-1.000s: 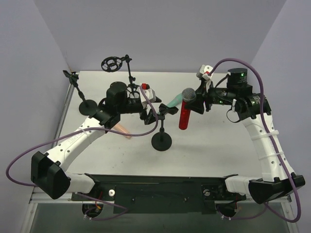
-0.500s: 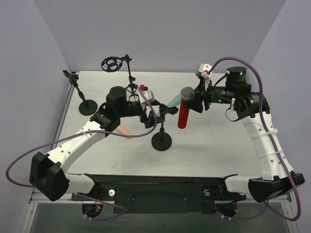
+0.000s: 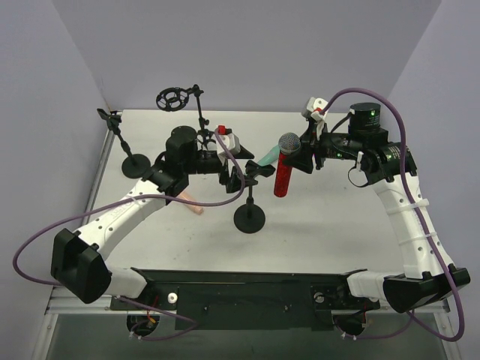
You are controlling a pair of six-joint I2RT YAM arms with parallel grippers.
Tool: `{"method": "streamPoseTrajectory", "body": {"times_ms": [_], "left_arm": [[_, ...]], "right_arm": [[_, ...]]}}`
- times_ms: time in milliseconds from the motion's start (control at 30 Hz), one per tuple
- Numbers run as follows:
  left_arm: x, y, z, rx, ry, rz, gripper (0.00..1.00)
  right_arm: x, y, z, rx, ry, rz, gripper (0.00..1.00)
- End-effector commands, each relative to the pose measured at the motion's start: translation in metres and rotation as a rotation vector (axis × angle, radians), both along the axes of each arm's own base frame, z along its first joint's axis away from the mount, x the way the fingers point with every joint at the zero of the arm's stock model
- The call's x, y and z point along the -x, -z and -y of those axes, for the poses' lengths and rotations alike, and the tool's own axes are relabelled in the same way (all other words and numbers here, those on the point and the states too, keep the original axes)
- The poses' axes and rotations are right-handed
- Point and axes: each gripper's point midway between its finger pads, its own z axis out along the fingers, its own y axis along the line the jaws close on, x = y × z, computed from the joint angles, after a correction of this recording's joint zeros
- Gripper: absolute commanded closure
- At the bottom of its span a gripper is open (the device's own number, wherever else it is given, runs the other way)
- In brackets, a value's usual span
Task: Attach the microphones to the stand
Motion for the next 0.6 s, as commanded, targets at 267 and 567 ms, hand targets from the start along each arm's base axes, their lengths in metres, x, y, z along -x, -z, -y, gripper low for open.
{"method": "streamPoseTrajectory", "body": {"times_ms": [267,567], "left_arm": [[-0.001,-0.019,0.005,0.019,0.021,0.0,0.84],[0.007,-0.017,-0.005,0.053,-0.047,-0.087,1.0]], "right_arm": [[0.009,-0.022,-0.006,-0.046,-0.05,0.082,0.97],[0.003,-0.021,-0.009,-0.048,-0.045,0.084,0.97]]}}
